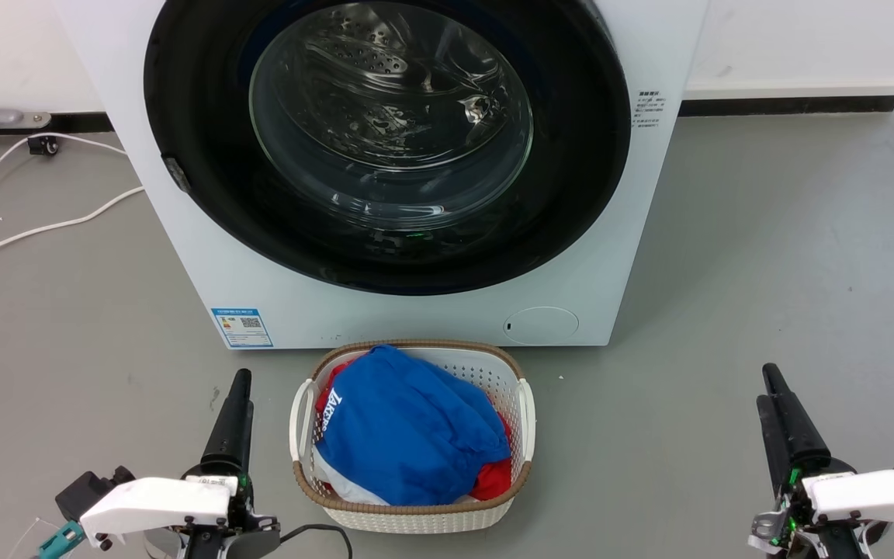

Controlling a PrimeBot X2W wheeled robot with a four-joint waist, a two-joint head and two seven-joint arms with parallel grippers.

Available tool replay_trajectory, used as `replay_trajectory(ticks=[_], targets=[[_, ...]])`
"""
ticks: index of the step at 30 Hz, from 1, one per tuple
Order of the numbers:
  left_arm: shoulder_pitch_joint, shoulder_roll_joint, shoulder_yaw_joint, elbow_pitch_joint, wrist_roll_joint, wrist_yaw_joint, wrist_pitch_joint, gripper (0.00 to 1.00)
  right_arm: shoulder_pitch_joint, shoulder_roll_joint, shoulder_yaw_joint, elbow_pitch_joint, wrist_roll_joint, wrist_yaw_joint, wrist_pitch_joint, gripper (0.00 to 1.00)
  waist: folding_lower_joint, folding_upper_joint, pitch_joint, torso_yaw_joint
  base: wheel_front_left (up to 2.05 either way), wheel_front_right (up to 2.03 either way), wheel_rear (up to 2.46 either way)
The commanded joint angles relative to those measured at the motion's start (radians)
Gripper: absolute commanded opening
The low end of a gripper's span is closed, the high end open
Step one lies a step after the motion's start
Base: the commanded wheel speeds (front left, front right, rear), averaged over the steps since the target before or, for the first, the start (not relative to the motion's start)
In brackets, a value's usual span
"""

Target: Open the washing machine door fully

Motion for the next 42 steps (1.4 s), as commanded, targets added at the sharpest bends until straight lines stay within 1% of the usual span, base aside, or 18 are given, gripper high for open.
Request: replay_trajectory(ticks=[1, 3, 4, 5, 10, 17, 23, 31, 42], targets=[[-0.010, 0.002, -0.003, -0.022, 0.022, -0.002, -0.006, 1.00, -0.012, -0.011, 0.004, -0.021, -0.023, 0.001, -0.007, 1.00, 0.0000, -0.0001, 0.000, 0.000, 0.00, 0.00, 0.00], [-0.007, 0.001, -0.003, -0.030, 0.086, -0.002, -0.019, 1.00, -0.009, -0.012, 0.002, -0.030, -0.103, 0.001, -0.020, 1.00, 0.0000, -0.0001, -0.001, 0.001, 0.00, 0.00, 0.00], [-0.007, 0.001, -0.003, -0.030, 0.086, -0.002, -0.019, 1.00, -0.009, -0.012, 0.002, -0.030, -0.103, 0.001, -0.020, 1.00, 0.0000, -0.0001, -0.001, 0.001, 0.00, 0.00, 0.00], [-0.006, 0.001, -0.005, -0.031, 0.110, -0.002, -0.023, 1.00, -0.008, -0.011, 0.001, -0.034, -0.133, 0.001, -0.024, 1.00, 0.0000, -0.0001, -0.001, 0.002, 0.00, 0.00, 0.00], [-0.005, 0.002, -0.023, -0.035, 0.260, -0.002, -0.043, 1.00, 0.002, -0.007, -0.006, -0.055, -0.285, 0.001, -0.043, 1.00, 0.0000, -0.0001, -0.003, 0.004, 0.00, 0.00, 0.00], [-0.004, 0.005, -0.038, -0.041, 0.443, 0.004, -0.069, 1.00, 0.020, 0.007, -0.009, -0.087, -0.472, 0.001, -0.054, 1.00, 0.0000, -0.0001, -0.005, 0.007, 0.00, 0.00, 0.00], [-0.001, 0.014, -0.051, -0.056, 0.580, 0.014, -0.090, 1.00, 0.036, 0.014, -0.003, -0.112, -0.602, 0.001, -0.051, 1.00, 0.0000, -0.0001, -0.007, 0.009, 0.00, 0.00, 0.00], [0.000, 0.030, -0.075, -0.051, 0.724, 0.026, -0.116, 1.00, 0.051, 0.016, 0.014, -0.144, -0.747, 0.001, -0.044, 1.00, 0.0000, -0.0001, -0.011, 0.009, 0.00, 0.00, 0.00], [-0.014, 0.062, -0.114, -0.041, 0.888, 0.044, -0.148, 1.00, 0.058, 0.008, 0.031, -0.174, -0.930, 0.001, -0.013, 1.00, 0.0000, -0.0001, -0.011, 0.009, 0.00, 0.00, 0.00]])
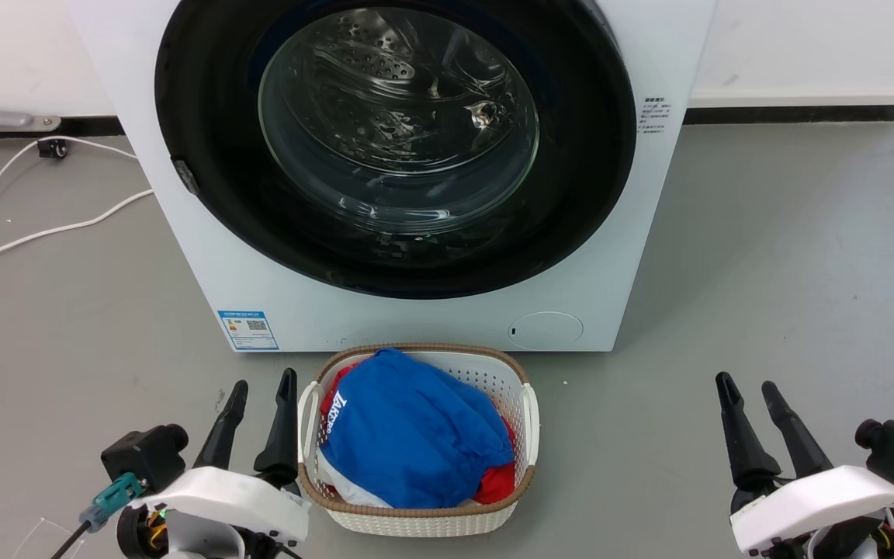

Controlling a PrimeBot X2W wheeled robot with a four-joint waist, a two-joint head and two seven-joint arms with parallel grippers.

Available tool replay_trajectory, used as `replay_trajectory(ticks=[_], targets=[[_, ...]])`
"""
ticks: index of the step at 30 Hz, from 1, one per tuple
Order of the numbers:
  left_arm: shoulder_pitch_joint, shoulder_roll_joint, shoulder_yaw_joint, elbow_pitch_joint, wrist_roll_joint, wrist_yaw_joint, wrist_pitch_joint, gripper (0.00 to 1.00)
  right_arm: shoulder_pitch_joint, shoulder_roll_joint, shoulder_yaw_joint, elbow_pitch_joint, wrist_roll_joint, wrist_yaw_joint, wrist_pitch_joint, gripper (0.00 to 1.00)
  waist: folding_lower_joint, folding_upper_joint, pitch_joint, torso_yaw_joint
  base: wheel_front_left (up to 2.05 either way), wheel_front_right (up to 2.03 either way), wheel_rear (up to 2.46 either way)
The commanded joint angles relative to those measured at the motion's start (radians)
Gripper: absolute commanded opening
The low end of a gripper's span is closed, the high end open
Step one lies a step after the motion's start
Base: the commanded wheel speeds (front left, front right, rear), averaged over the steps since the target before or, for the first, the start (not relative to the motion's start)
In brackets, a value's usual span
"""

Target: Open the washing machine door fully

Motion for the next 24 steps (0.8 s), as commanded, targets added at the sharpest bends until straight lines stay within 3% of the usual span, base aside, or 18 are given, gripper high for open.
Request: replay_trajectory(ticks=[1, 24], targets=[[-0.017, 0.008, -0.005, -0.008, 0.027, 0.005, -0.009, 1.00, -0.004, -0.006, 0.002, -0.017, -0.027, 0.001, 0.003, 1.00, -0.0001, -0.0001, 0.000, 0.000, 0.00, 0.00, 0.00], [-0.041, 0.037, -0.066, 0.025, 0.251, 0.037, -0.067, 1.00, 0.010, -0.003, -0.003, -0.077, -0.278, 0.002, 0.010, 1.00, -0.0001, -0.0001, 0.003, 0.000, 0.00, 0.00, 0.00]])
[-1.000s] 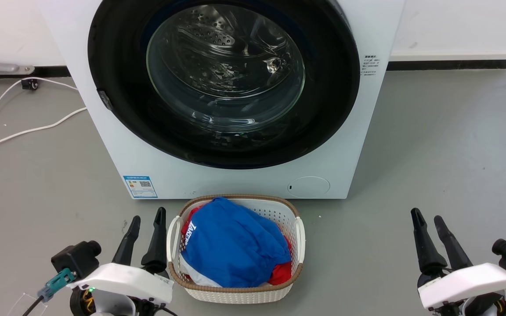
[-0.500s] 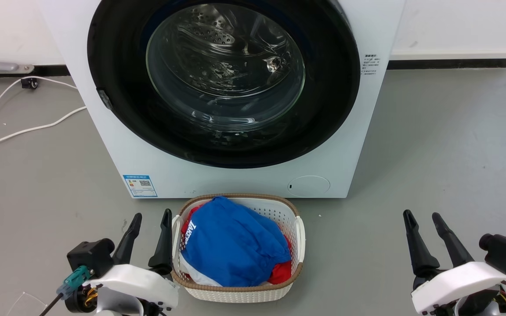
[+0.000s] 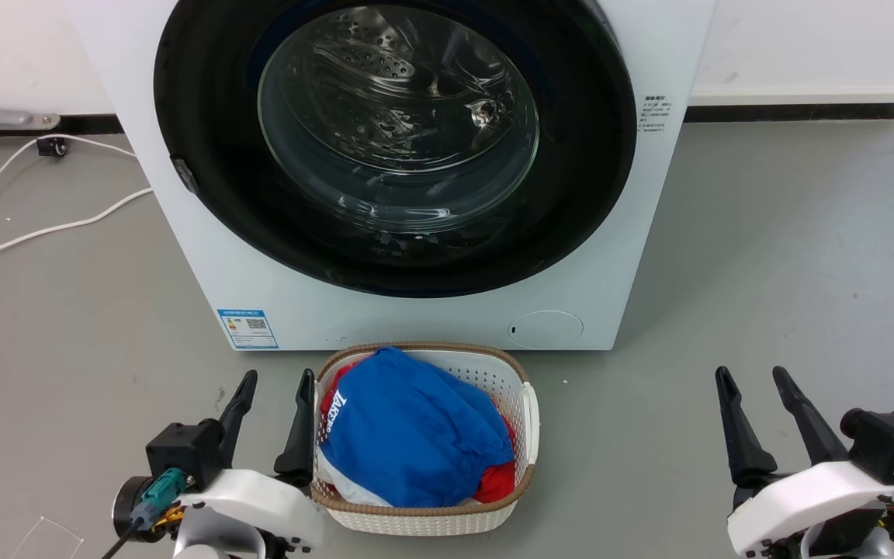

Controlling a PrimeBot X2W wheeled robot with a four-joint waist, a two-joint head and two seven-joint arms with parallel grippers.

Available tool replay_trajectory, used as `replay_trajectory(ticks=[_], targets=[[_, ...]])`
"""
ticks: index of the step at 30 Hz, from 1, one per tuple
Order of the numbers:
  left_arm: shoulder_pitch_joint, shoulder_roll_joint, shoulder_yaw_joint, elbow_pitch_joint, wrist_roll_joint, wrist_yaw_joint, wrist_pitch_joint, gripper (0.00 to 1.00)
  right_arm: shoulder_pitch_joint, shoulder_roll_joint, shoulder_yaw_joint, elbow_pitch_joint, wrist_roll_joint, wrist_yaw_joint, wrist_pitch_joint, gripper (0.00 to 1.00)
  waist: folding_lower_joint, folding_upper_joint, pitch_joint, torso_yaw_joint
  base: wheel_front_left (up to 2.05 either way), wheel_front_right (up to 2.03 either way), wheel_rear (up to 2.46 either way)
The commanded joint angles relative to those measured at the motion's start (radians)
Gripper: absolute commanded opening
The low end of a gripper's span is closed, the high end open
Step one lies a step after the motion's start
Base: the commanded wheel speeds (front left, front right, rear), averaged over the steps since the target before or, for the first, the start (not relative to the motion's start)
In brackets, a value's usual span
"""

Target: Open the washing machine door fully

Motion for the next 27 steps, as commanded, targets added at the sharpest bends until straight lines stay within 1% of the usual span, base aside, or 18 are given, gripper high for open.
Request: replay_trajectory(ticks=[1, 15, 27], targets=[[-0.018, 0.004, -0.004, -0.001, 0.027, 0.003, -0.012, 1.00, 0.005, 0.002, 0.000, -0.015, -0.028, 0.002, -0.005, 1.00, 0.0000, 0.0000, 0.000, 0.000, 0.00, 0.00, 0.00], [-0.019, -0.001, -0.014, 0.008, 0.123, 0.009, -0.044, 1.00, 0.017, 0.009, 0.004, -0.035, -0.128, 0.002, -0.019, 1.00, 0.0000, 0.0000, -0.004, 0.001, 0.00, 0.00, 0.00], [-0.018, -0.014, 0.002, 0.018, 0.177, -0.003, -0.066, 1.00, 0.016, 0.011, -0.005, -0.036, -0.154, 0.002, -0.041, 1.00, 0.0000, 0.0000, -0.006, 0.002, 0.00, 0.00, 0.00]])
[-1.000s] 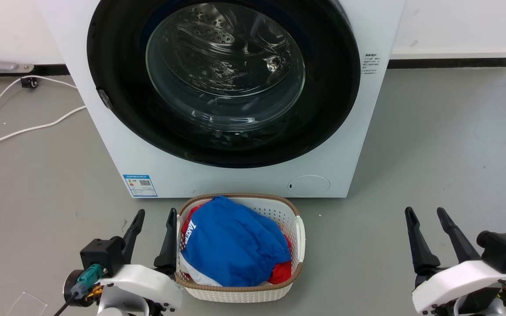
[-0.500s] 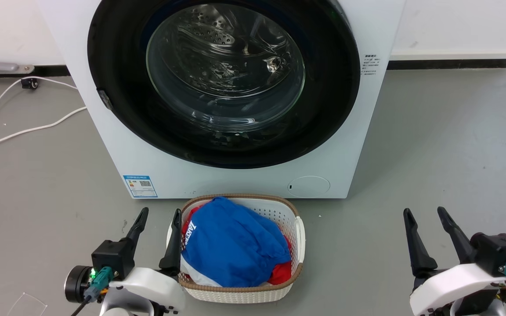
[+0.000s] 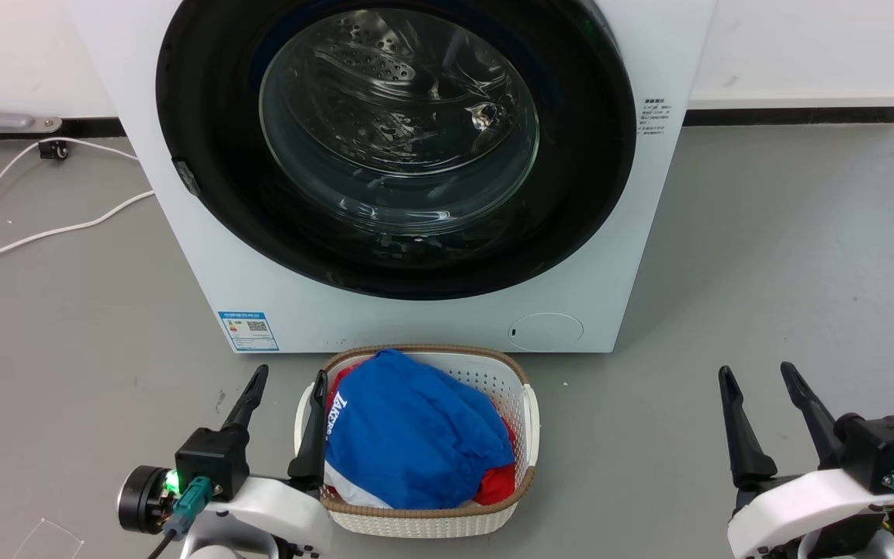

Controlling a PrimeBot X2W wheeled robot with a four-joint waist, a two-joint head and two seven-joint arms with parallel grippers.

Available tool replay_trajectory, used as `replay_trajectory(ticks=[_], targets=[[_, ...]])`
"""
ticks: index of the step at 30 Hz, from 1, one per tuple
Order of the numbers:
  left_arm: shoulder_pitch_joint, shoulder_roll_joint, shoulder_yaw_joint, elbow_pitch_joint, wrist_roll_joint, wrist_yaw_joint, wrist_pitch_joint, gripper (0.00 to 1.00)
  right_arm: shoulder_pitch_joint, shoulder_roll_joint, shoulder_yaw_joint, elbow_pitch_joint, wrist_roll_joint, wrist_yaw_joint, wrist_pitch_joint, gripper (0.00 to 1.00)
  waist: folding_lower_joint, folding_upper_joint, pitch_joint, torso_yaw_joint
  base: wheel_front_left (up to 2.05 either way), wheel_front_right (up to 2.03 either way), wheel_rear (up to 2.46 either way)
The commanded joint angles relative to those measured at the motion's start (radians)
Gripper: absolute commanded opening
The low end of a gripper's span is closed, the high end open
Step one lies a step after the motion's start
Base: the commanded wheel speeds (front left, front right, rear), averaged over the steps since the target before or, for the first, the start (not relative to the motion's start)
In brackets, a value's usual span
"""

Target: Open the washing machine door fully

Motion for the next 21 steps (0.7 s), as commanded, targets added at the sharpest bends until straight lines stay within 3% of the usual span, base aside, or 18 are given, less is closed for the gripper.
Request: replay_trajectory(ticks=[1, 14, 15, 16, 17, 21], targets=[[-0.014, 0.003, 0.002, 0.001, 0.024, -0.002, -0.009, 1.00, 0.000, 0.003, 0.000, -0.003, -0.019, 0.002, -0.008, 1.00, -0.0001, 0.0000, 0.000, 0.000, 0.00, 0.00, 0.00], [-0.015, -0.012, 0.015, 0.035, 0.063, -0.013, -0.025, 1.00, 0.009, 0.004, 0.001, 0.003, -0.040, 0.001, -0.021, 1.00, -0.0001, 0.0000, -0.004, 0.000, 0.00, 0.00, 0.00], [-0.016, -0.013, 0.016, 0.036, 0.061, -0.015, -0.025, 1.00, 0.009, 0.004, 0.000, 0.004, -0.030, 0.001, -0.022, 0.75, -0.0001, 0.0000, -0.004, -0.001, 0.00, 0.00, 0.00], [-0.017, -0.014, 0.018, 0.038, 0.061, -0.016, -0.025, 1.00, 0.008, 0.004, -0.001, 0.006, -0.023, 0.001, -0.021, 0.23, -0.0001, 0.0000, -0.004, -0.001, 0.00, 0.00, 0.00], [-0.017, -0.016, 0.019, 0.039, 0.059, -0.017, -0.025, 1.00, 0.008, 0.004, 0.000, 0.006, -0.022, 0.001, -0.022, 0.00, -0.0001, 0.0000, -0.004, 0.000, 0.00, 0.00, 0.00], [-0.018, -0.018, 0.021, 0.043, 0.062, -0.018, -0.025, 1.00, 0.007, 0.004, 0.000, 0.010, -0.006, 0.001, -0.022, 0.00, -0.0001, 0.0000, -0.004, 0.000, 0.00, 0.00, 0.00]])
